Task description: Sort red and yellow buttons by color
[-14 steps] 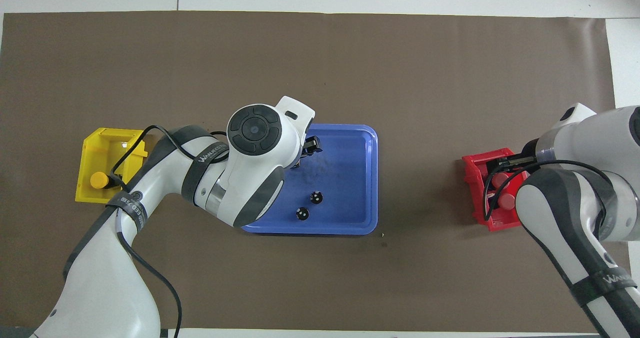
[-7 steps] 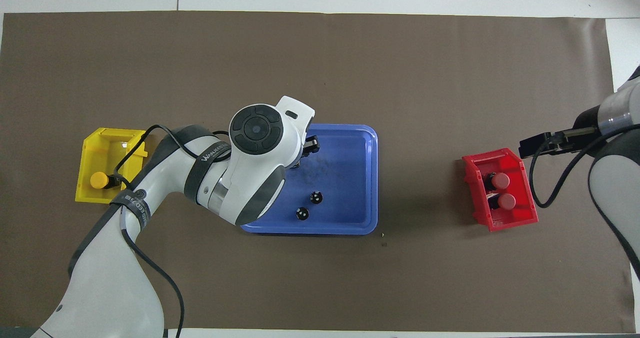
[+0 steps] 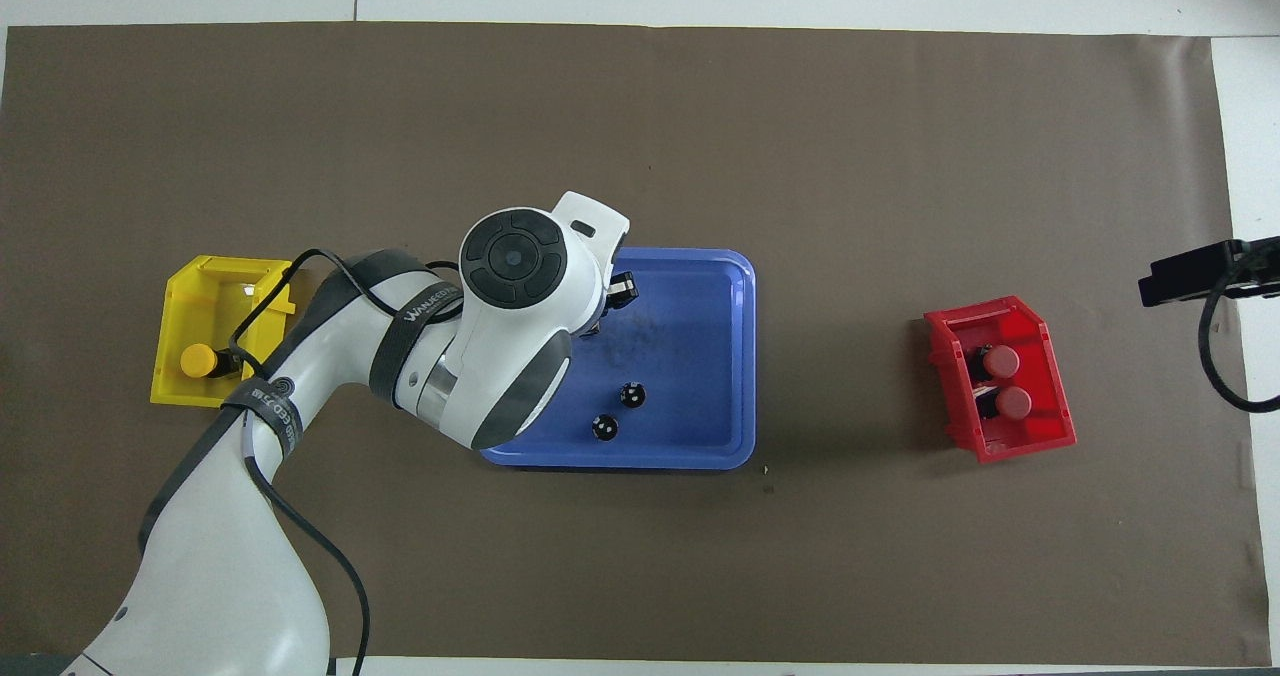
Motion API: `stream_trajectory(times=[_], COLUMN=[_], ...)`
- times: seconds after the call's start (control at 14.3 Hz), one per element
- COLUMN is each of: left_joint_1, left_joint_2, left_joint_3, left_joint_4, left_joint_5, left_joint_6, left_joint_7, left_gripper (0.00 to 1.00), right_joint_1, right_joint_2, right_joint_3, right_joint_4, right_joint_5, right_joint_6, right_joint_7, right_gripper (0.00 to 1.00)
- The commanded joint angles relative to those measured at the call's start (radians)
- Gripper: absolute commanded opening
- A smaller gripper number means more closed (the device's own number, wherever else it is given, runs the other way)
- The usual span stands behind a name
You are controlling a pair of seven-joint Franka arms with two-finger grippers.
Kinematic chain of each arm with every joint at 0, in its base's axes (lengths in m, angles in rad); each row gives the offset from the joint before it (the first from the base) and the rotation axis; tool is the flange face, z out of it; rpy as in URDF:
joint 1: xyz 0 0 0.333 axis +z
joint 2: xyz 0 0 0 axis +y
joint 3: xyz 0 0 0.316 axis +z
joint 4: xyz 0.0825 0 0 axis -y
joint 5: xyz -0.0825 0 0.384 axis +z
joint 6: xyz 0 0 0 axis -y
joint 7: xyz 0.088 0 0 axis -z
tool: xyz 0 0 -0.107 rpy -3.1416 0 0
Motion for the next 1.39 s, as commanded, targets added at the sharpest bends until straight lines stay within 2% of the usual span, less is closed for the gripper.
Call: stream_trajectory(times=[0.0,0.14,0.35,0.49,1.05,1.32], left_joint_1=[0.001,0.013,0.1,0.169,0.487,0.608], left_joint_2=[-0.001,-0.022,-0.091,-0.108,-0.145,-0.173], left_joint_3=[0.018,0.024,0.029,0.029,0.029,0.029], left_joint_4=[0.072,0.129,0.123,0.123,0.112,0.042], left_joint_5=[0.005,0.005,0.008,0.006,0.006,0.006], left_joint_6=[-0.093,-0.184,-0.235,-0.263,-0.319,-0.293], left_joint_7=[-0.004,0.001,0.11,0.181,0.624,0.799], left_gripper=[0.01,0.01,0.01,0.01,0.01,0.01], right_joint_1=[-0.017,0.049,0.069,0.117,0.115,0.123], right_joint_2=[0.045,0.039,0.047,0.05,0.016,0.014], right_joint_3=[0.006,-0.076,-0.095,-0.146,-0.14,-0.137], right_joint_4=[0.047,0.033,0.01,0.016,-0.007,-0.011], right_joint_5=[-0.003,-0.007,-0.006,-0.007,-0.006,-0.007], right_joint_6=[-0.014,-0.014,-0.02,-0.022,-0.022,-0.019], right_joint_7=[0.007,0.007,0.009,0.009,0.006,0.007], right_gripper=[1.0,1.0,1.0,1.0,1.0,1.0])
